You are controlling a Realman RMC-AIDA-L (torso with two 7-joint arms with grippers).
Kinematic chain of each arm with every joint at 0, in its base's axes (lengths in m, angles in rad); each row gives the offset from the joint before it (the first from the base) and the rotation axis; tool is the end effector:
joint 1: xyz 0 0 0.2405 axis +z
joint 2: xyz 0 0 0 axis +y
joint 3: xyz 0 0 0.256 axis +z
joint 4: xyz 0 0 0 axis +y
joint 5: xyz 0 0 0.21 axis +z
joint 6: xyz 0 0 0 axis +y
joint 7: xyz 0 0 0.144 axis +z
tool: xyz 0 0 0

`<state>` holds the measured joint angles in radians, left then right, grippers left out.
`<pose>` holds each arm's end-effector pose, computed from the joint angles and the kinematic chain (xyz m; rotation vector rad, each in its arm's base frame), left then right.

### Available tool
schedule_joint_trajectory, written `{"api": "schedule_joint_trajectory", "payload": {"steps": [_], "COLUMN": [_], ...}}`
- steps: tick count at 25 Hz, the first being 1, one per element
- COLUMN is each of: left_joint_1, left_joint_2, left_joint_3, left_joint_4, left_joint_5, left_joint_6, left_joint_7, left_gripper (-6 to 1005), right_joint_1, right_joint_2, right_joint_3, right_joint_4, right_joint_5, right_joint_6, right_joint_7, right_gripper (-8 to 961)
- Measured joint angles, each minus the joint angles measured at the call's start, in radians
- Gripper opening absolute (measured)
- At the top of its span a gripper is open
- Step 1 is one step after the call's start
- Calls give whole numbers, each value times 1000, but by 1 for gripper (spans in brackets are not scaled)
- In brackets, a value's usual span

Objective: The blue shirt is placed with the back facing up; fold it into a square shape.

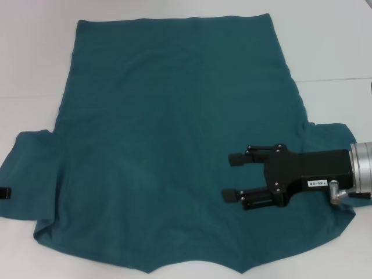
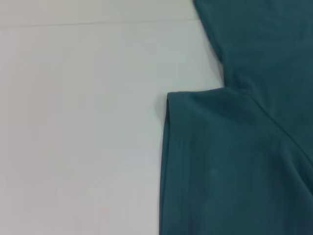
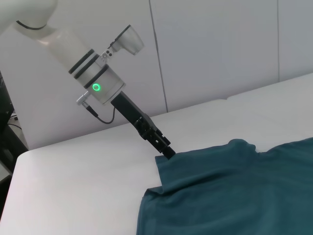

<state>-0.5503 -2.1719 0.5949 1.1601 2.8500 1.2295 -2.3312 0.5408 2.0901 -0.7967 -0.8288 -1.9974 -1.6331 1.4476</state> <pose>-0.3284 0.3609 0.0782 -1.9498 -1.3263 0.1420 0.2297 0.3347 0.0086 -2.8561 0.4405 0.6372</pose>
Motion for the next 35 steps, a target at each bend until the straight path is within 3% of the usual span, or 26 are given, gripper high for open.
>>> {"api": "schedule_joint_trajectory", "payload": {"steps": [4, 10, 35], "left_joint_1": [2, 19, 35], "left_joint_2": [2, 4, 2], "left_joint_3": [2, 5, 9], "left_joint_4": [-5, -2, -24], "left_joint_5": [5, 6, 6], "left_joint_6": [-3, -3, -26], "left_joint_7": [0, 0, 7], "left_gripper": [630, 689, 685], "right_joint_1": [0, -3, 2], "right_joint_2": [0, 1, 1], "right_joint_3": [-3, -4, -19], "right_joint_4": [1, -1, 0], "right_joint_5": [0, 0, 0], "right_joint_6": [1, -4, -2], "right_joint_7": [2, 6, 7], "right_gripper": [885, 885, 885]}}
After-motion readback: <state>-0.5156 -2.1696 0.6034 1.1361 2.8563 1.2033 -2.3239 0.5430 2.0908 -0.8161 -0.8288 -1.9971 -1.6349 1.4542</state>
